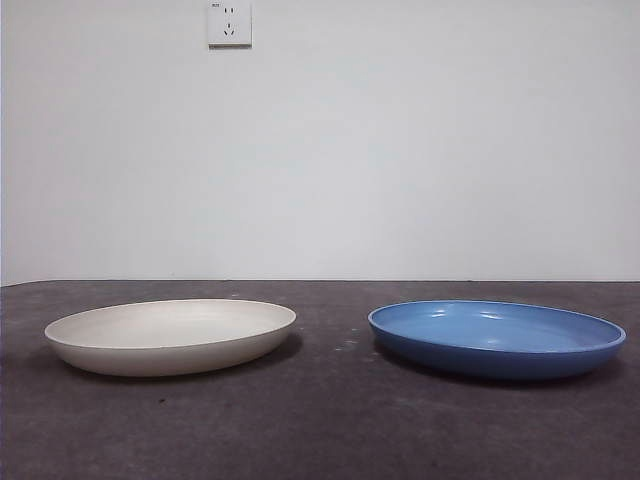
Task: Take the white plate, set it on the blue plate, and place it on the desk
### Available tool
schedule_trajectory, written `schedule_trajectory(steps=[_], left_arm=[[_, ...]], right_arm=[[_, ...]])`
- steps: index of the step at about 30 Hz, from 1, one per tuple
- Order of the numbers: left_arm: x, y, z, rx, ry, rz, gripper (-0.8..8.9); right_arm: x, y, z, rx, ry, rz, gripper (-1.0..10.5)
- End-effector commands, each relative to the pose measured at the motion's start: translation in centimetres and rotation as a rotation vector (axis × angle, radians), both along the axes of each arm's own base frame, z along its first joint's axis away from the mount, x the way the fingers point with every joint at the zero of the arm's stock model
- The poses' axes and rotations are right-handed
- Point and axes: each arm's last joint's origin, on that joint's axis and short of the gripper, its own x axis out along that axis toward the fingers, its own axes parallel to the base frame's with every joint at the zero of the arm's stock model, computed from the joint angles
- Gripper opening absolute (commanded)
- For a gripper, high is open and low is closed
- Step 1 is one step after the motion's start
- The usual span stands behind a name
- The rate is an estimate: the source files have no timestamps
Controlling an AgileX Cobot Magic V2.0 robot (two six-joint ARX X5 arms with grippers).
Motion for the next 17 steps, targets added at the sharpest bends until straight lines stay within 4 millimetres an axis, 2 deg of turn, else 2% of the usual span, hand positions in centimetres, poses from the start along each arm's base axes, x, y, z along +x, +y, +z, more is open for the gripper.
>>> schedule_trajectory(steps=[1, 9, 17], left_arm=[[0.4, -0.6, 0.6, 0.044, 0.018, -0.096, 0.16], [0.4, -2.7, 0.1, 0.077, 0.131, -0.288, 0.16], [0.2, -3.2, 0.1, 0.08, 0.137, -0.331, 0.38]], right_arm=[[0.7, 0.2, 1.0, -0.048, 0.047, 0.087, 0.1], [1.7, 1.5, 1.5, -0.101, 0.221, 0.259, 0.1], [1.4, 2.5, 1.2, -0.117, 0.26, 0.35, 0.1]])
